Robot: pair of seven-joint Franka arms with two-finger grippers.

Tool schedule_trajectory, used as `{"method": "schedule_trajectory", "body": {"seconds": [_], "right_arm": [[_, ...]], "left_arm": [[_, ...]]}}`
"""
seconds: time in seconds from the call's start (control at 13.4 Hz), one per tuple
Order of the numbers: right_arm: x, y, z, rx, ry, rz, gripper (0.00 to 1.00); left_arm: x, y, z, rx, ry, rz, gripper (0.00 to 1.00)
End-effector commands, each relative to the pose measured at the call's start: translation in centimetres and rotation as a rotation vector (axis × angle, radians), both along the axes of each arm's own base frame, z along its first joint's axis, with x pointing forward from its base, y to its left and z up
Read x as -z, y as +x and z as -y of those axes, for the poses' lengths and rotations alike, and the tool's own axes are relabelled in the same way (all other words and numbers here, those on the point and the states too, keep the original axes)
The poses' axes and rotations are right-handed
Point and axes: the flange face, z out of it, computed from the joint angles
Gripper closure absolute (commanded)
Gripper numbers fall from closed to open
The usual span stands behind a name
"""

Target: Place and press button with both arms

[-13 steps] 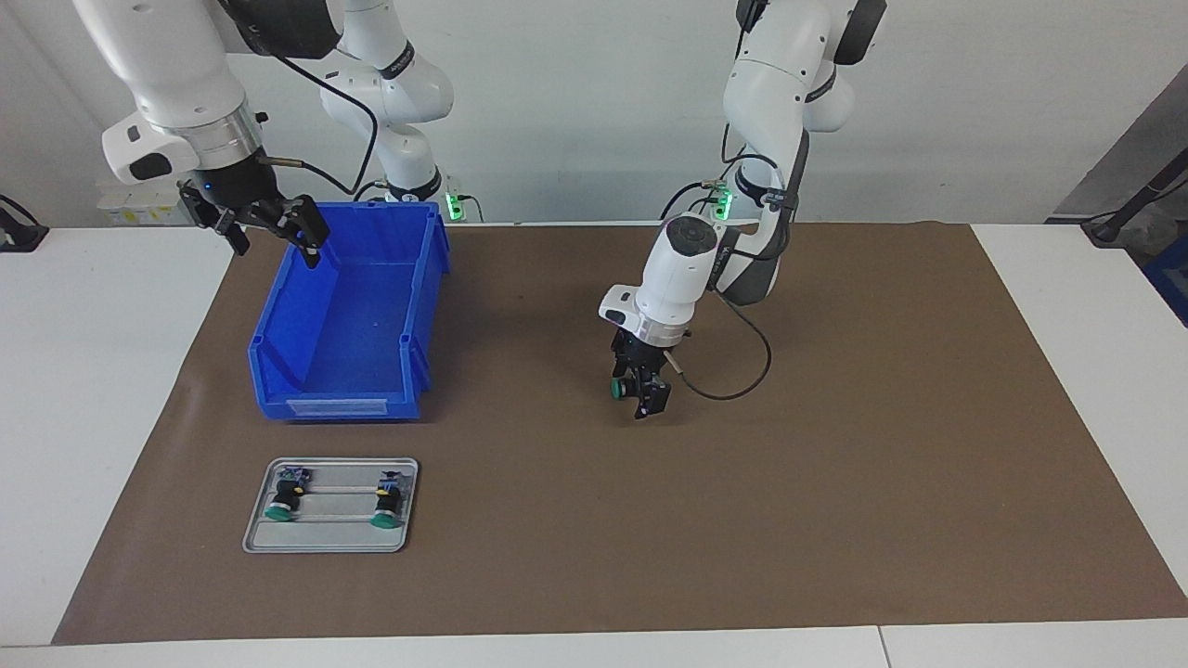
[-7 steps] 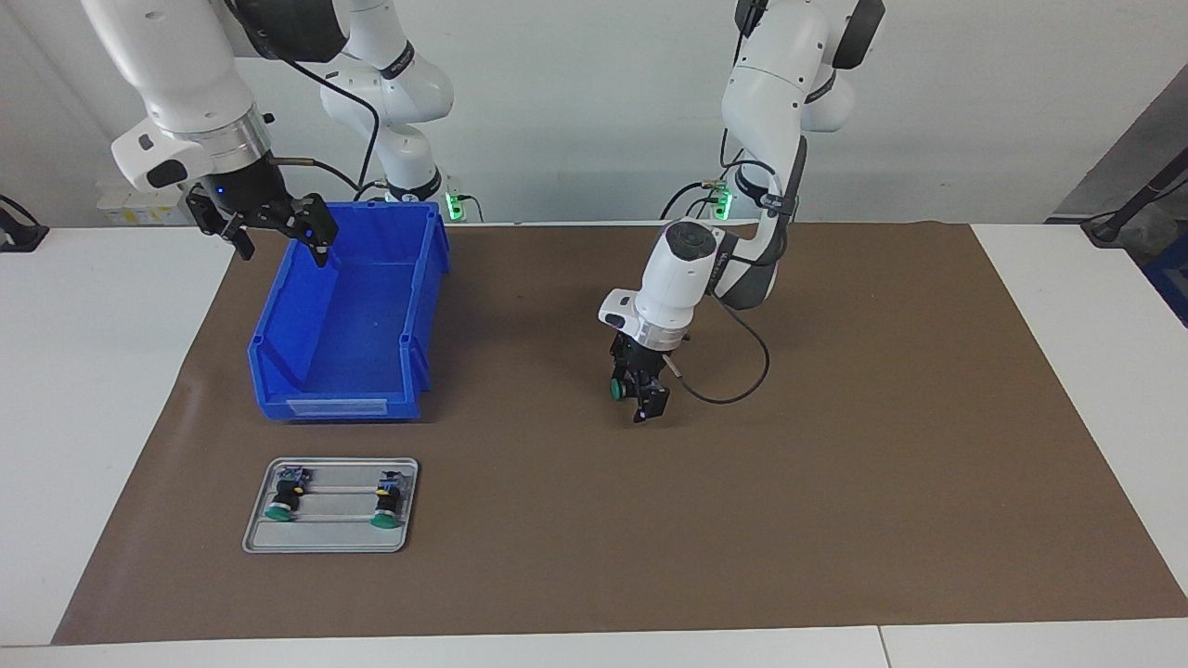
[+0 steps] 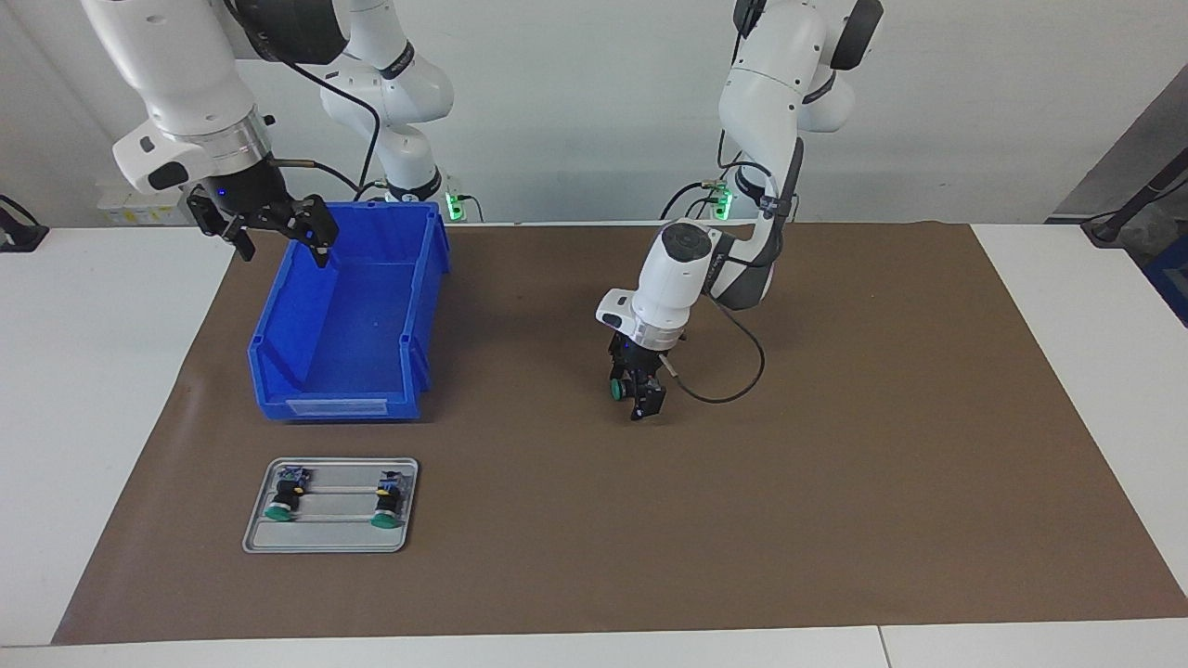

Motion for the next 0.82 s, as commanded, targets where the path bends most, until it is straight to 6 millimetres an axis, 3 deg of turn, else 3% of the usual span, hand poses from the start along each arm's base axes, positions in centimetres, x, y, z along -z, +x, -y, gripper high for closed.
{"method": "schedule_trajectory", "body": {"seconds": [0.0, 0.07, 0.37, 0.67, 0.75], "right_arm": [[0.08, -0.35, 0.39, -0.015, 0.028, 0.001, 0.00], [0.08, -0.35, 0.47, -0.014, 0.028, 0.001, 0.00], [0.08, -0.35, 0.56, -0.009, 0.028, 0.001, 0.00], [0.08, -0.35, 0.56, -0.012, 0.028, 0.001, 0.00], [0.08, -0.35, 0.56, -0.011, 0.028, 0.001, 0.00]], "left_arm": [[0.30, -0.14, -0.23, 0.017, 0.009, 0.023, 0.18], [0.37, -0.13, -0.32, 0.026, 0.013, 0.024, 0.24], [0.39, -0.03, -0.49, 0.023, 0.014, 0.023, 0.25], [0.42, 0.07, -0.65, 0.022, 0.016, 0.023, 0.42], [0.35, 0.16, -0.71, 0.020, 0.015, 0.024, 0.43]]}}
